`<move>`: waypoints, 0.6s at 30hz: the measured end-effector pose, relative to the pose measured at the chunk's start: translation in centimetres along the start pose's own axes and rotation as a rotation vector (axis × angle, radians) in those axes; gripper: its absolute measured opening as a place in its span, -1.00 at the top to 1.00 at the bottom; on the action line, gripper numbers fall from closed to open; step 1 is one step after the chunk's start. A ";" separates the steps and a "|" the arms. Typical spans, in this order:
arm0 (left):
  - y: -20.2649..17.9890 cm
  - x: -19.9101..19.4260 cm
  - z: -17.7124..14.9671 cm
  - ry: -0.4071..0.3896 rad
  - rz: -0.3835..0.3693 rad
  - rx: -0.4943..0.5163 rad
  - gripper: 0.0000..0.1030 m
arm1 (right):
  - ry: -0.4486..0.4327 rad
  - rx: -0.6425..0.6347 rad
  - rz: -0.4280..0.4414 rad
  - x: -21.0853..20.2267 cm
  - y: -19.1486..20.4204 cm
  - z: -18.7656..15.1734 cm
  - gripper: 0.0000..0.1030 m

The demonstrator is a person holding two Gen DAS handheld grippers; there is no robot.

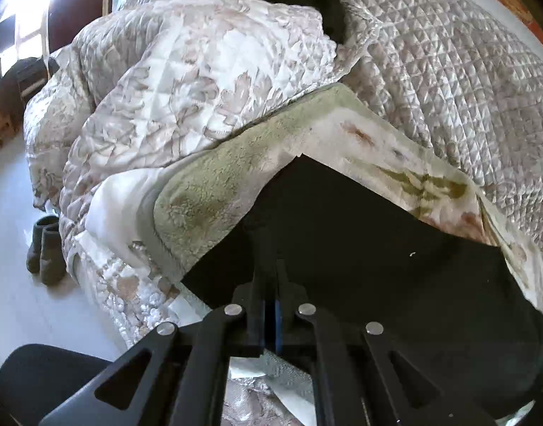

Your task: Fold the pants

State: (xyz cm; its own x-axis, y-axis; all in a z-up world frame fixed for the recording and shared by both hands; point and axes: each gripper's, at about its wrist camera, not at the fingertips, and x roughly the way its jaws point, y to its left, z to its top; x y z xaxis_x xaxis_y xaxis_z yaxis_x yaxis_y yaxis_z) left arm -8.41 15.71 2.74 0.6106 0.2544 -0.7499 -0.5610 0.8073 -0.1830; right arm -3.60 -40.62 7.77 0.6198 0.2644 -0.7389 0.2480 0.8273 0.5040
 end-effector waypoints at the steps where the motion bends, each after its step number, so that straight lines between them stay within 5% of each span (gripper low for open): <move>1: 0.0 -0.4 0.2 -0.012 -0.007 -0.003 0.91 | -0.009 -0.008 0.002 -0.3 0.3 0.1 0.90; 8: -0.2 -1.9 1.1 -0.050 0.006 0.020 0.91 | -0.049 -0.028 0.040 -2.8 1.7 0.6 0.90; 13: 0.2 0.2 0.0 0.060 0.061 0.028 0.86 | 0.039 0.000 -0.020 -0.1 -0.6 -0.5 0.88; 16: 0.5 -1.2 0.4 0.007 0.104 0.015 0.82 | -0.020 -0.046 -0.081 -1.8 0.3 -0.6 0.55; 18: 0.7 -2.1 1.0 -0.028 0.127 -0.002 0.79 | -0.112 -0.095 -0.178 -3.6 1.0 -0.2 0.54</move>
State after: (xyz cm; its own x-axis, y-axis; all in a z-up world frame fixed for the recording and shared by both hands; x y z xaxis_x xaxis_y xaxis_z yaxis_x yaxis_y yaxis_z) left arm -9.50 16.29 4.83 0.5503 0.3693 -0.7489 -0.6356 0.7669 -0.0889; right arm -5.72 -40.64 10.81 0.6527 0.0576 -0.7554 0.2931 0.9003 0.3219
